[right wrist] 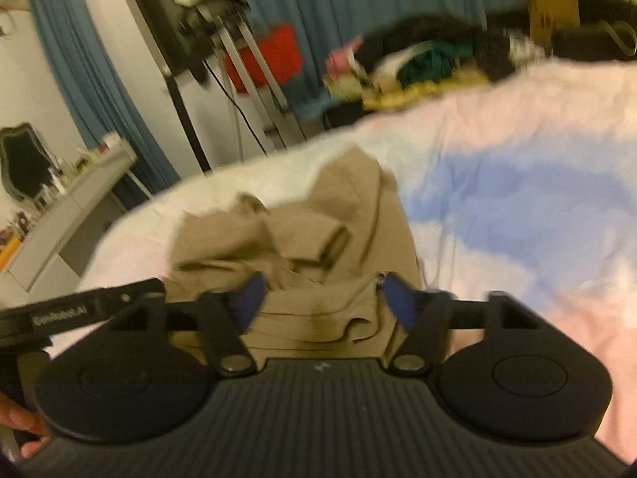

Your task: Fold clothes

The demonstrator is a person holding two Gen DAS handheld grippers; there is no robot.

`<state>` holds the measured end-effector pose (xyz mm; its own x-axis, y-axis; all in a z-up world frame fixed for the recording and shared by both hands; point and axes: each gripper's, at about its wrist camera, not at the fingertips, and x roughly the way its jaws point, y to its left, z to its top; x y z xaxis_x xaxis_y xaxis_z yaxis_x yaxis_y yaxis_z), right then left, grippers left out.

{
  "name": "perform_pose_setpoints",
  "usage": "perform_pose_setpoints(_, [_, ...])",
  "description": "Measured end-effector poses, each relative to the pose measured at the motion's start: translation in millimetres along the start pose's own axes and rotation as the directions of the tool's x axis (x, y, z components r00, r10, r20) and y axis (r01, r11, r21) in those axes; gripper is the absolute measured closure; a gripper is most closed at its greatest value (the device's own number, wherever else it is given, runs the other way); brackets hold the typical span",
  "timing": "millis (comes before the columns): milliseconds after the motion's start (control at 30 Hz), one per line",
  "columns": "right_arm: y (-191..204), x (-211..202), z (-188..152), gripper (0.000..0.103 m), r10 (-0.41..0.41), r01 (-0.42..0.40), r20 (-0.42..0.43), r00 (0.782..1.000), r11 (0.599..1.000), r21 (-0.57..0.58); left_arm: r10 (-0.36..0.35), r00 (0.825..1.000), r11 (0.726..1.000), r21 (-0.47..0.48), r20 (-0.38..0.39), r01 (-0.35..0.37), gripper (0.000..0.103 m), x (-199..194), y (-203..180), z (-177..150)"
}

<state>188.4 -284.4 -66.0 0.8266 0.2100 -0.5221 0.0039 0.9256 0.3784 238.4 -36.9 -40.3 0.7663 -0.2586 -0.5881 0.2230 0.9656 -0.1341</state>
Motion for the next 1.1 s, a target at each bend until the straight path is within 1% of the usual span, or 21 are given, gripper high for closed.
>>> perform_pose_setpoints(100, [17, -46, -2, 0.030, 0.020, -0.019, 0.057, 0.998, 1.000, -0.021, -0.006, 0.998, 0.999, 0.049, 0.070, 0.003, 0.012, -48, -16, -5])
perform_pose_setpoints(167, [28, -73, -8, 0.030, 0.022, -0.018, 0.094, 0.995, 0.999, -0.045, -0.014, 0.994, 0.997, 0.071, 0.112, 0.006, 0.006, -77, -24, -12])
perform_pose_setpoints(300, [45, -120, -27, 0.030, 0.022, -0.011, 0.155, 0.988, 0.997, -0.076, -0.007, 0.984, 0.997, 0.072, 0.181, -0.006, 0.004, -126, -29, -36])
perform_pose_setpoints(400, [49, -144, -48, 0.030, 0.040, -0.023, 0.194, 0.980, 0.996, -0.089, -0.004, 0.979, 0.999, 0.052, 0.205, -0.006, 0.003, -147, -25, -58])
perform_pose_setpoints(467, [50, -152, -62, 0.030, 0.043, -0.022, 0.215, 0.976, 0.995, -0.100, -0.003, 0.977, 0.999, 0.049, 0.214, -0.007, 0.003, -157, -23, -72])
perform_pose_setpoints(533, [50, -153, -72, 0.030, 0.061, -0.035, 0.230, 0.971, 0.993, -0.116, -0.006, 0.975, 0.998, 0.055, 0.223, -0.006, 0.003, -159, -22, -86])
perform_pose_setpoints(633, [48, -147, -83, 0.030, 0.062, -0.024, 0.237, 0.970, 0.987, -0.158, 0.010, 0.974, 0.996, 0.081, 0.225, -0.029, 0.003, -154, -24, -96])
perform_pose_setpoints(700, [44, -140, -86, 0.030, 0.064, -0.032, 0.218, 0.974, 0.989, -0.145, 0.022, 0.974, 0.994, 0.099, 0.225, -0.045, 0.003, -150, -26, -102])
perform_pose_setpoints(767, [39, -136, -85, 0.030, 0.060, -0.035, 0.211, 0.976, 0.992, -0.119, 0.028, 0.976, 0.994, 0.096, 0.215, -0.050, 0.003, -145, -25, -105])
perform_pose_setpoints(867, [34, -133, -87, 0.030, 0.036, -0.014, 0.218, 0.975, 0.995, -0.101, 0.025, 0.982, 0.997, 0.066, 0.187, -0.038, 0.003, -137, -19, -108])
perform_pose_setpoints(933, [30, -129, -88, 0.030, 0.020, -0.002, 0.213, 0.977, 0.996, -0.087, 0.020, 0.988, 0.999, 0.046, 0.152, -0.027, 0.003, -129, -14, -110])
perform_pose_setpoints(1033, [24, -121, -89, 0.030, 0.013, -0.005, 0.181, 0.983, 0.999, -0.044, 0.009, 0.995, 1.000, 0.014, 0.099, -0.011, 0.003, -116, -9, -113])
perform_pose_setpoints(1100, [18, -112, -92, 0.030, 0.008, -0.008, 0.145, 0.989, 1.000, -0.005, 0.004, 0.998, 1.000, -0.014, 0.067, -0.003, 0.003, -110, -5, -114])
